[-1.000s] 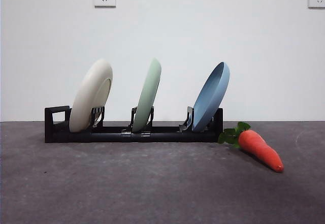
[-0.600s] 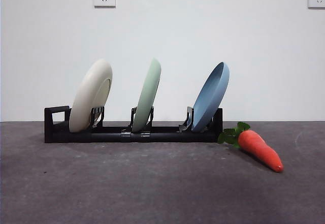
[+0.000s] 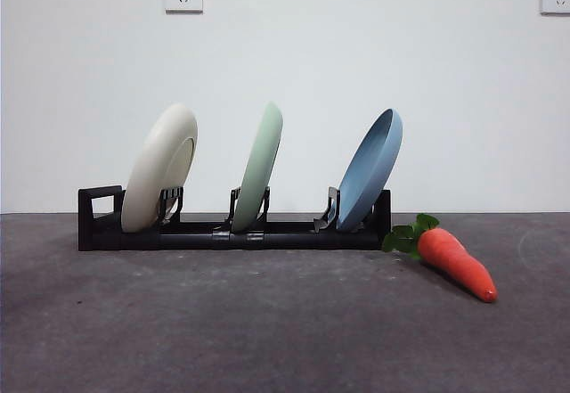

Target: Take the green plate from the plate rack,put the plate on the table,take the carrot from the table,put the carrot in the plate

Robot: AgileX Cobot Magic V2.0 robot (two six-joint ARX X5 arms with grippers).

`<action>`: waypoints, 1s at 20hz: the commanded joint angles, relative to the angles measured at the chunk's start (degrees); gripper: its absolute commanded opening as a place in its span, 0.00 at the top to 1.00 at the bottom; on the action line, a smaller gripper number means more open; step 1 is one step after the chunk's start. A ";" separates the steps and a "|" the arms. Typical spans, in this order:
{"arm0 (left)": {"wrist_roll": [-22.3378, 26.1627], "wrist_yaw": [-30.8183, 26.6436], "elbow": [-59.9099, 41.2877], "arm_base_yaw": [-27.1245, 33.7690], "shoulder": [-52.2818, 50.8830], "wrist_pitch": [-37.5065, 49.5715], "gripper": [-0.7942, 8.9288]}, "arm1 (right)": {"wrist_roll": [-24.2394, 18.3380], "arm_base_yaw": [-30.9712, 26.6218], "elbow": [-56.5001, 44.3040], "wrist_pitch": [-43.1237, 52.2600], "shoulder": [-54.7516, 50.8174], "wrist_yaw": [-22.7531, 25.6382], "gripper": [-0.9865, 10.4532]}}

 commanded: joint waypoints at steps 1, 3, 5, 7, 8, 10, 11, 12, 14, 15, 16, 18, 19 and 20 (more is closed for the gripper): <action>4.11 0.22 0.57 -0.57 0.83 -3.52 0.93 | -1.88 0.09 0.09 -0.46 0.42 -0.09 0.92; 4.07 -0.11 0.57 -0.79 1.14 -4.68 0.92 | -1.81 0.09 0.09 0.00 0.42 -0.07 0.90; 3.52 -0.15 0.57 -0.79 1.44 -4.72 0.76 | -0.87 0.09 0.09 0.31 0.42 -0.09 0.79; 3.19 -0.11 0.57 -0.79 1.81 -4.96 0.40 | 0.50 0.09 0.09 0.59 0.42 -0.07 0.46; 3.19 -0.07 0.59 -0.83 1.81 -4.96 0.32 | 0.92 0.09 0.09 0.61 0.42 -0.07 0.34; 3.19 0.02 0.68 -1.33 2.19 -4.90 0.33 | 1.40 0.09 0.09 0.59 0.42 -0.09 0.32; 3.19 -0.09 0.92 -1.68 2.75 -4.87 0.33 | 1.40 0.09 0.09 0.59 0.42 -0.09 0.32; 3.19 -0.17 1.38 -2.03 3.58 -4.85 0.33 | 1.40 0.09 0.09 0.59 0.42 -0.09 0.32; 3.19 -0.15 2.51 -2.60 5.70 -4.37 0.33 | 1.42 0.09 0.09 0.59 0.42 -0.09 0.32; 3.19 -0.13 3.30 -2.86 6.99 -3.69 0.33 | 1.62 0.09 0.09 0.63 0.42 -0.09 0.32; 3.19 -0.13 4.02 -3.21 8.20 -2.67 0.33 | 1.64 0.09 0.09 0.66 0.42 -0.09 0.32; 3.17 -0.02 6.10 -4.44 11.41 -0.20 0.33 | 1.66 0.09 0.09 0.68 0.48 -0.09 0.32; 2.95 -0.02 7.39 -5.49 13.55 1.22 0.33 | 1.79 0.09 0.09 0.68 0.70 -0.09 0.32; 2.23 -0.02 8.55 -6.71 15.63 2.62 0.33 | 1.81 0.09 0.09 0.68 0.81 -0.09 0.32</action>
